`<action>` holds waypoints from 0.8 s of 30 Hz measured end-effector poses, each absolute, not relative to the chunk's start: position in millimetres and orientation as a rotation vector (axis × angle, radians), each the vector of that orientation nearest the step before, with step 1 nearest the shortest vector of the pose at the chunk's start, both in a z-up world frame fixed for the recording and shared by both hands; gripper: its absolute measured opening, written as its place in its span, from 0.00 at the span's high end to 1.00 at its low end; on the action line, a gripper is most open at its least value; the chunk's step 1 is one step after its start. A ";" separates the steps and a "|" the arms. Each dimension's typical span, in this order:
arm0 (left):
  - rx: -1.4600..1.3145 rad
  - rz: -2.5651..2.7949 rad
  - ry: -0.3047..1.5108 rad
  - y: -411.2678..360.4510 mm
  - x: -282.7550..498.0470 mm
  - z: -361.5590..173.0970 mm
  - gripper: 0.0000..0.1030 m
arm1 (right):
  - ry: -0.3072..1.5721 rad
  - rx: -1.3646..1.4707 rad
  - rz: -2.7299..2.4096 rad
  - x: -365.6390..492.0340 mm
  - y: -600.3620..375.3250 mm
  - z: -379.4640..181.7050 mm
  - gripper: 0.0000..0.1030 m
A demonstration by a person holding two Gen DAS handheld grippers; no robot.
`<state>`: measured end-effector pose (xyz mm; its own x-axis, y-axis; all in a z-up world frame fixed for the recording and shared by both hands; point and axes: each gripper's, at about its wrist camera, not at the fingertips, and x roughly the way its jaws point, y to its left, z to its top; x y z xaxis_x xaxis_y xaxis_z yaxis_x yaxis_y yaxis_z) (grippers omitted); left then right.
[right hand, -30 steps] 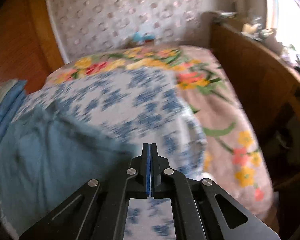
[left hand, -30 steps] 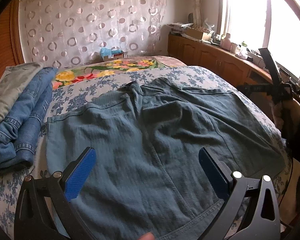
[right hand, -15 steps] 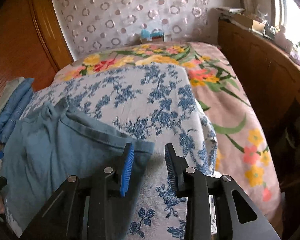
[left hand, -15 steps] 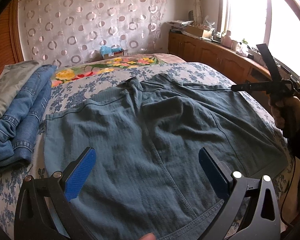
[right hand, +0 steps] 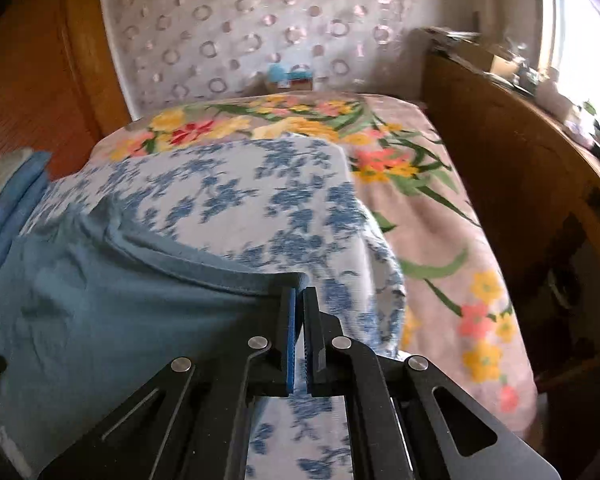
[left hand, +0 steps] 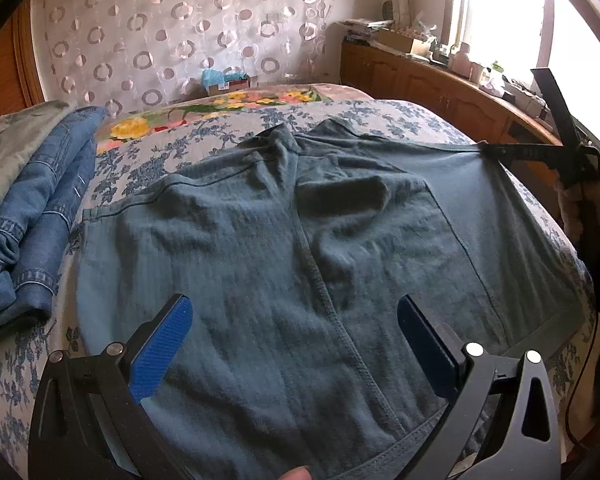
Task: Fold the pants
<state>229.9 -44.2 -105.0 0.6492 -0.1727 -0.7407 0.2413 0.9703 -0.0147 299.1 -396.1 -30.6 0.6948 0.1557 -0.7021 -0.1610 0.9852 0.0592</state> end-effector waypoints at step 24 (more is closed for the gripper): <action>0.119 -0.232 0.922 -53.7 238.2 -115.7 0.00 | 0.704 -0.051 0.322 132.2 -346.6 -52.8 0.50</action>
